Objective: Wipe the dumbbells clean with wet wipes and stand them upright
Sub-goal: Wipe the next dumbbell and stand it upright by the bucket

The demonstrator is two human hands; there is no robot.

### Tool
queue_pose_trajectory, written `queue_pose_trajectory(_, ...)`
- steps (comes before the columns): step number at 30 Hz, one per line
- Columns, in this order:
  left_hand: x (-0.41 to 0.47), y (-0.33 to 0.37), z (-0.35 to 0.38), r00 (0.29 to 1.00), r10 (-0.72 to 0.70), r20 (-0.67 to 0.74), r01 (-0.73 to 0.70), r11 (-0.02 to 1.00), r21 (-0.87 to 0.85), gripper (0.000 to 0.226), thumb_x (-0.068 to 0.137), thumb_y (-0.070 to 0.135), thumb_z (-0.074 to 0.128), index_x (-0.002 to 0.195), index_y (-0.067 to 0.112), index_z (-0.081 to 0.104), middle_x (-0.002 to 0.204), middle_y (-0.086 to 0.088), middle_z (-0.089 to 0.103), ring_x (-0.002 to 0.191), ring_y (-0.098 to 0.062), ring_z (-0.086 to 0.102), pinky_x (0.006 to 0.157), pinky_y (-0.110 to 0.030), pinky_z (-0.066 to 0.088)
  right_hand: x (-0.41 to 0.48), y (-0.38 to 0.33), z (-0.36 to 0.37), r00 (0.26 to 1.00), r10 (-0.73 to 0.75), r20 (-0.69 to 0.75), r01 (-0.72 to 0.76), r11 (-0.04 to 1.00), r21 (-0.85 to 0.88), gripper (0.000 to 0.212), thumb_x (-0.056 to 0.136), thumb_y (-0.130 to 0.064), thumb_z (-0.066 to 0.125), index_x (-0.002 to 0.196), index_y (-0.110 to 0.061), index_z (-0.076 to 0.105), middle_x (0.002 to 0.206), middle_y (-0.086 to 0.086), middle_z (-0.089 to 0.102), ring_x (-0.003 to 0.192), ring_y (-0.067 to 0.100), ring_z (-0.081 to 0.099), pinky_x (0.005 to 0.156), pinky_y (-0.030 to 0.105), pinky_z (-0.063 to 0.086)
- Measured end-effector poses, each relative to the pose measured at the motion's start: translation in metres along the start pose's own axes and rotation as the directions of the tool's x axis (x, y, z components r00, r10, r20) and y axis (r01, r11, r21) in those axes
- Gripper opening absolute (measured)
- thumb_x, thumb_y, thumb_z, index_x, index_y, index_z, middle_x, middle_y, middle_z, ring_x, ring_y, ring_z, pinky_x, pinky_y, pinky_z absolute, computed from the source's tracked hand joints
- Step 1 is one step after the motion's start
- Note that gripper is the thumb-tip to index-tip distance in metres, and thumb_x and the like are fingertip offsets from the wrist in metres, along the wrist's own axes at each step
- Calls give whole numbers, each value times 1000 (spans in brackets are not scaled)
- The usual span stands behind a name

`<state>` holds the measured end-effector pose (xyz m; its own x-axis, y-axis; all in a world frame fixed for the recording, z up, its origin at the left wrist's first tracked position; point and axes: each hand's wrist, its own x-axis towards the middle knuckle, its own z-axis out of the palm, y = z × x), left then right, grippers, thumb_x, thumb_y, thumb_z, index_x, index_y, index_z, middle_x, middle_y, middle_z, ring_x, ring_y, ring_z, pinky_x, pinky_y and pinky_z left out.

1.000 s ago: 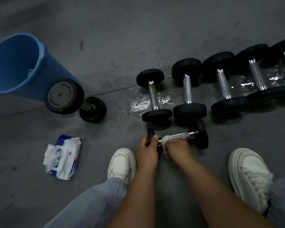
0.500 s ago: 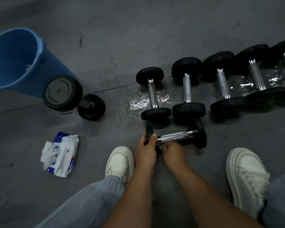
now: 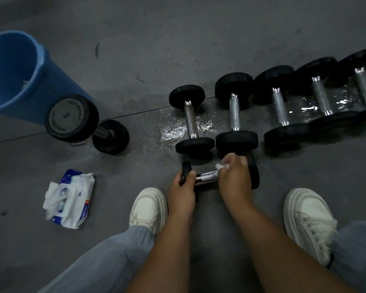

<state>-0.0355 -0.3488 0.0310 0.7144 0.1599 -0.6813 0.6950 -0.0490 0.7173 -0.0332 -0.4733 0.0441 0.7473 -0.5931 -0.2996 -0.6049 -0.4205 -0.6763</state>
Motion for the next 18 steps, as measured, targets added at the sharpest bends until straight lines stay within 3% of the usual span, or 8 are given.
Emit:
queue_pose_trajectory(2,1,-1,-1,1000,3,-2,-3,1000,-11,33,86,43,66,115,28,70,103,6,75,99,-13,70,96,-46,53,-7,6,5,998,44,39,-46,997,54,16,91,-3,49,95,-6,64,89,-2,52,86,23,58,69,10,34)
queue_pose_trajectory(6,3,-3,-1,1000,14,5,-14,1000,-10,26,91,36,65,114,24,70,102,3,75,99,-16,70,95,-43,54,-22,0,15,935,-222,276,234,972,-10,26,85,-2,52,102,-4,72,103,13,66,95,23,59,79,13,34)
queue_pose_trajectory(7,3,-3,-1,1000,16,8,-16,1000,-13,26,92,35,64,115,23,70,102,3,75,99,-17,70,95,-42,54,-21,1,16,937,-252,242,264,964,-19,31,84,-3,49,105,-3,71,105,14,66,99,25,60,82,13,34)
queue_pose_trajectory(10,4,-3,-1,1000,10,10,-10,999,-32,26,94,33,64,116,22,69,103,2,75,98,-16,70,91,-39,54,-23,3,12,992,-113,61,113,994,8,34,87,6,46,112,-2,67,116,14,63,108,28,58,87,11,33)
queue_pose_trajectory(13,3,-4,-1,1000,11,12,-11,999,-45,18,95,28,62,110,21,70,96,-1,75,89,-17,70,78,-32,54,-29,-1,15,924,-157,349,134,987,89,37,82,11,47,105,-5,72,105,12,68,85,25,66,74,18,50)
queue_pose_trajectory(15,3,-2,-1,1000,8,12,-7,999,-45,21,95,29,63,112,22,70,97,2,75,90,-14,70,77,-28,53,-21,-3,15,958,-38,286,-25,977,211,37,84,12,45,99,-7,73,96,10,70,65,16,64,55,11,48)
queue_pose_trajectory(17,3,-4,-2,1000,7,8,-6,999,-32,26,93,34,64,117,24,69,102,4,75,95,-12,70,83,-30,54,-14,2,12,982,138,128,-164,960,227,34,88,6,45,98,-12,73,91,9,71,52,9,62,51,15,48)
queue_pose_trajectory(18,4,-5,-2,1000,8,5,-8,1000,-28,27,93,35,65,117,25,69,102,4,75,96,-12,70,85,-32,53,-12,5,11,975,164,147,-193,959,209,34,89,4,45,97,-14,72,88,8,71,48,5,61,49,17,48)
